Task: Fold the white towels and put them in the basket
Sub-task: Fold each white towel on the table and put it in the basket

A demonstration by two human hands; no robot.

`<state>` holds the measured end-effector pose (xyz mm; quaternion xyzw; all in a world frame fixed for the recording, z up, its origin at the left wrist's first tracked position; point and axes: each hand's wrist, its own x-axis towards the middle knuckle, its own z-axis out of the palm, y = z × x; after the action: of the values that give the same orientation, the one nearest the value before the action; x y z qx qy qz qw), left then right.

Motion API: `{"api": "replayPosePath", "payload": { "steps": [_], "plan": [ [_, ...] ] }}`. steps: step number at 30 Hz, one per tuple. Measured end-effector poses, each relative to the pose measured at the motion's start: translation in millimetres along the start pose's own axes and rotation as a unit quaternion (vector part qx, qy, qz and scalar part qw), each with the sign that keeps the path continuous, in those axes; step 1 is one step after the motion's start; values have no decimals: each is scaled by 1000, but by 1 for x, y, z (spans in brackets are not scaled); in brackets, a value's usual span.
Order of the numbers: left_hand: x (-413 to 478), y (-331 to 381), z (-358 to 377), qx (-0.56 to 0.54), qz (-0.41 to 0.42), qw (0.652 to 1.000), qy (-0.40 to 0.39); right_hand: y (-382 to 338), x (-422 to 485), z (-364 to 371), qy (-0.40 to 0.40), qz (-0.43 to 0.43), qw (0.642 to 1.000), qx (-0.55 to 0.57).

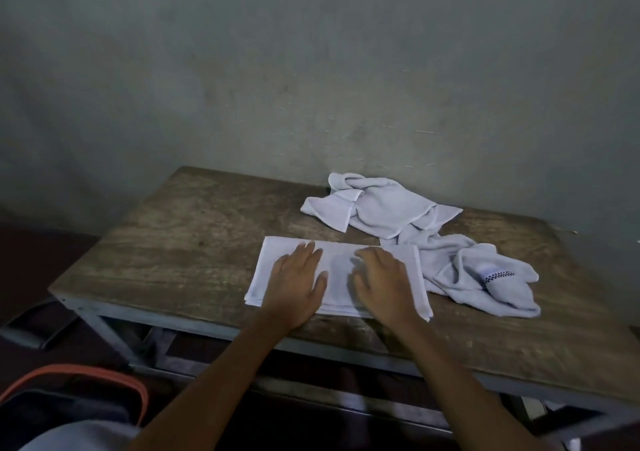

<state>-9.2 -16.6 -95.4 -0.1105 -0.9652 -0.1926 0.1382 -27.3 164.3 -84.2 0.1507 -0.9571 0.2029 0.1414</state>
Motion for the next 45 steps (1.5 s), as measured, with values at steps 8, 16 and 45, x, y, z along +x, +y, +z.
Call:
{"api": "replayPosePath", "payload": {
  "steps": [8,16,45],
  "plan": [
    [-9,-41,19,142,-57,985,-74,43,-15,12,-148,70,980,-112],
    [-10,-36,13,132,-77,983,-96,55,-31,1,-138,117,971,-155],
    [-49,-59,-23,74,-235,969,17,3,42,7,-72,0,993,-94]
  ]
}}
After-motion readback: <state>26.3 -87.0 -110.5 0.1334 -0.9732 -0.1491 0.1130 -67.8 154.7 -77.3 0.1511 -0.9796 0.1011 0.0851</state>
